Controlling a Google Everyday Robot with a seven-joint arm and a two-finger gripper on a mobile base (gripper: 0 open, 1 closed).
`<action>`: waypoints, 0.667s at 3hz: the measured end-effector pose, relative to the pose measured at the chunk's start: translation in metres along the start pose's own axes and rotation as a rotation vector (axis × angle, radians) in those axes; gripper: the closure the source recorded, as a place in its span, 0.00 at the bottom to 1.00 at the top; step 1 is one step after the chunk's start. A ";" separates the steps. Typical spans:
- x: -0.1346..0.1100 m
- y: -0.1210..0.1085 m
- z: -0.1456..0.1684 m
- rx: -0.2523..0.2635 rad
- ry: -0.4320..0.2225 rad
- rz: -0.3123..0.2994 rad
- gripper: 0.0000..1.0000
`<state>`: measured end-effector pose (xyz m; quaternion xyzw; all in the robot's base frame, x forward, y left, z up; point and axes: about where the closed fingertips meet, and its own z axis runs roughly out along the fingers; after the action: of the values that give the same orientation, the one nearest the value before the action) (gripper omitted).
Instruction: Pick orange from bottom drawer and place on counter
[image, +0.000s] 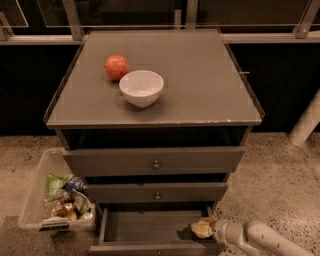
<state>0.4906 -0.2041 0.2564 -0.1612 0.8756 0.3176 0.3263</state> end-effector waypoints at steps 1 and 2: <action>0.000 0.000 0.000 0.000 0.000 0.000 1.00; -0.013 0.014 -0.007 -0.002 0.018 -0.041 1.00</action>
Offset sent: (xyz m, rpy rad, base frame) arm -0.0018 0.0115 0.0507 -0.0732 -0.0369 0.0800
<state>0.4897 -0.1975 0.2755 -0.1822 0.8747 0.3103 0.3246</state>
